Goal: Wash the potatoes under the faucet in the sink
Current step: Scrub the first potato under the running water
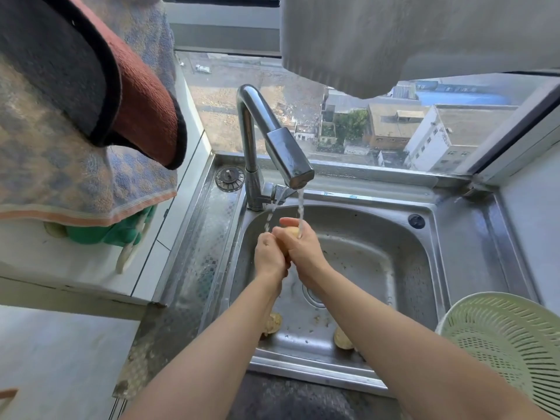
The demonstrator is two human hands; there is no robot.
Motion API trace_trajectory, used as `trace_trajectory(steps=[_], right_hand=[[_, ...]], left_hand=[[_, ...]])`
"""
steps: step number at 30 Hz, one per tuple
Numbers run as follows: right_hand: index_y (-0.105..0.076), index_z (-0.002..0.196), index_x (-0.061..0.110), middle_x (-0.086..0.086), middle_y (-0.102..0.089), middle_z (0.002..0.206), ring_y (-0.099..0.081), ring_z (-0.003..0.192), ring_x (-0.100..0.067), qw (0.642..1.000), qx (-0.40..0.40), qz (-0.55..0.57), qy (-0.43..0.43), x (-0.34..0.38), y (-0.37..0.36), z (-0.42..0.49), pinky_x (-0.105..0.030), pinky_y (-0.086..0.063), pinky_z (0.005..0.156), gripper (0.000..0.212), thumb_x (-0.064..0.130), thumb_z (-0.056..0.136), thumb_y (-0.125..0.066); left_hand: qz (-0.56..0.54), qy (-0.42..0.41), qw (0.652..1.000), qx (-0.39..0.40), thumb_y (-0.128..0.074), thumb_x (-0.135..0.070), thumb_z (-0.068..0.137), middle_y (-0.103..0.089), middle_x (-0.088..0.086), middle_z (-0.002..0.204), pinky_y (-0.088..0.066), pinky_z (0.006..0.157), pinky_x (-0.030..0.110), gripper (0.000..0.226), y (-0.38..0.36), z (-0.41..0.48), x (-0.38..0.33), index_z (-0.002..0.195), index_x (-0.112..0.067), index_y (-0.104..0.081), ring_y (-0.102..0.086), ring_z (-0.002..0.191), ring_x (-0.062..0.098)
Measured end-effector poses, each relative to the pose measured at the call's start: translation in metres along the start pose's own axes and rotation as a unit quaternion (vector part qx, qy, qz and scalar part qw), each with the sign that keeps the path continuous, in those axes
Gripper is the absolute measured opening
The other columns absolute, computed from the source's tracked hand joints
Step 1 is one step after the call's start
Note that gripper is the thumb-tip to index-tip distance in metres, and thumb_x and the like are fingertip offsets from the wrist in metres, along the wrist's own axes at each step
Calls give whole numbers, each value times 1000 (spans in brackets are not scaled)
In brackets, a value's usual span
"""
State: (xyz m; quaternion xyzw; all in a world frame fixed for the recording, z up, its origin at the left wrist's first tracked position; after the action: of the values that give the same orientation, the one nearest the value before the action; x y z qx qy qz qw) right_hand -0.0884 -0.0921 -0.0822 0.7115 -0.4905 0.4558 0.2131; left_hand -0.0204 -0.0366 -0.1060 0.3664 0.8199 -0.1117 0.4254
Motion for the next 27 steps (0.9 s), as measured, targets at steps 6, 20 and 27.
trace_trajectory(steps=[6,20,27], right_hand=[[-64,94,13,-7,-72,84,-66,71,-17,998,-3,65,15,6,9,3,-21,-49,48,6,18,93,-59],[-55,109,6,-10,-60,91,-57,71,-14,998,31,45,-37,-2,11,12,-21,-45,53,18,7,95,-44],[-58,106,6,-15,-63,93,-59,71,-19,993,-104,8,-57,-14,32,14,-22,-43,44,19,18,92,-56]], left_hand=[[-61,133,987,59,-25,-28,96,-33,1,43,-18,34,12,39,-10,-14,12,67,-14,-47,-23,30,10],[-58,-67,995,36,-34,-19,98,-46,0,74,-34,50,20,18,-13,-8,-13,105,-7,-45,-40,59,8],[-26,-120,986,109,-47,-25,100,-59,10,109,-51,67,15,23,-20,-24,-6,117,-10,-42,-60,89,12]])
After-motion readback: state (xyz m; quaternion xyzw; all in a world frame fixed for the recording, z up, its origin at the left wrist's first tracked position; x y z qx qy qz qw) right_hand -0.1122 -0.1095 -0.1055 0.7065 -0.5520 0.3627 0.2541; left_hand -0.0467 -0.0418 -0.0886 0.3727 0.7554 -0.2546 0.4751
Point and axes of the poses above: each hand's wrist, its own z-axis towards the middle knuckle, its own y-axis out of the back of the hand, x = y × z, the point moved 8 cm from there along z, towards the middle knuckle
